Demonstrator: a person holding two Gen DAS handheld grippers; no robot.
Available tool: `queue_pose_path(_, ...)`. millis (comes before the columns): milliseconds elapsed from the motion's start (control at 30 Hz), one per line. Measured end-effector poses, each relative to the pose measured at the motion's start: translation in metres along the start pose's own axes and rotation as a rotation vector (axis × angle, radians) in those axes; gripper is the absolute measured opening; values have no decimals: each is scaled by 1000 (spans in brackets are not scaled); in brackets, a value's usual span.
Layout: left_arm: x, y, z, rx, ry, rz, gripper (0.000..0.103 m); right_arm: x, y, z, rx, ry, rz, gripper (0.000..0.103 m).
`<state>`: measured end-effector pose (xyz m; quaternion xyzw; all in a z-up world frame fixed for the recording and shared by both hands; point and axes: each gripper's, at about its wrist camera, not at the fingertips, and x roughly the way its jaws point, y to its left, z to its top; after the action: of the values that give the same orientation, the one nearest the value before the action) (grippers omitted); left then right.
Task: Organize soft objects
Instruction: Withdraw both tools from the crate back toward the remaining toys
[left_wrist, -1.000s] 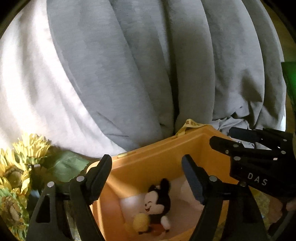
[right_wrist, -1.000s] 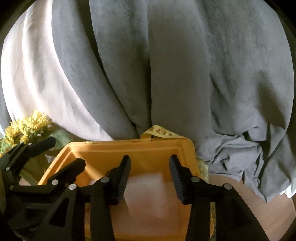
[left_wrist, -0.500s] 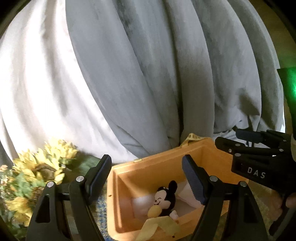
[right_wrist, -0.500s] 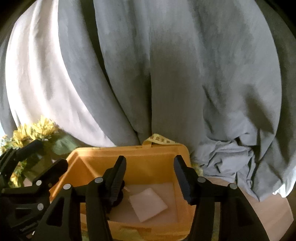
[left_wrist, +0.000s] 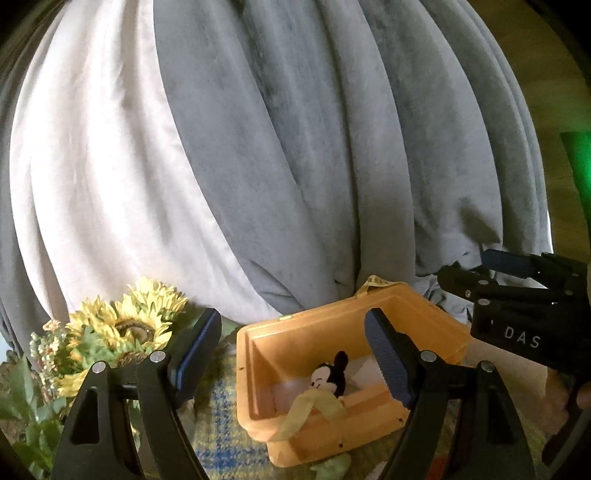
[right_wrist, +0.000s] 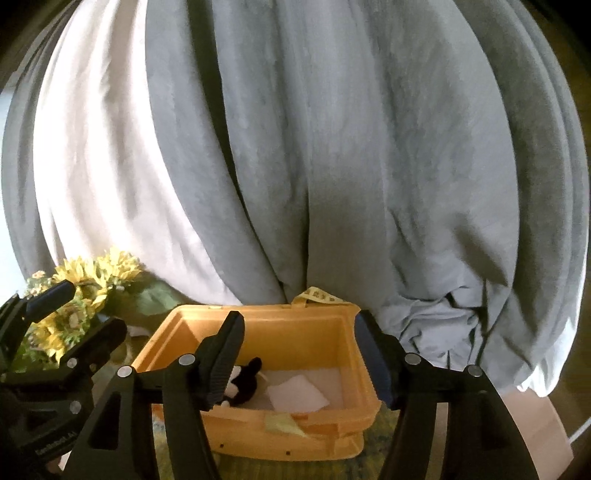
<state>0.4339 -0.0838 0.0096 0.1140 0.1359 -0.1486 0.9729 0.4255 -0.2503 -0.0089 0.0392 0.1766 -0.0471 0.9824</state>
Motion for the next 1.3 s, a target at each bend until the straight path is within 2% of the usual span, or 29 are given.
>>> queue_pose_path(533,-62,-1,-20,5,0,12,80,-56,13,-23,-6,6,-21,70)
queue_pose_path(933,-87,2,-48,-3,57,-14,80,-83,20,-50,3,39,-42,70)
queue_pose_path(1300,-99,-7,-79,28,139,-25,80,-89,24,-83,17,119,-52,71)
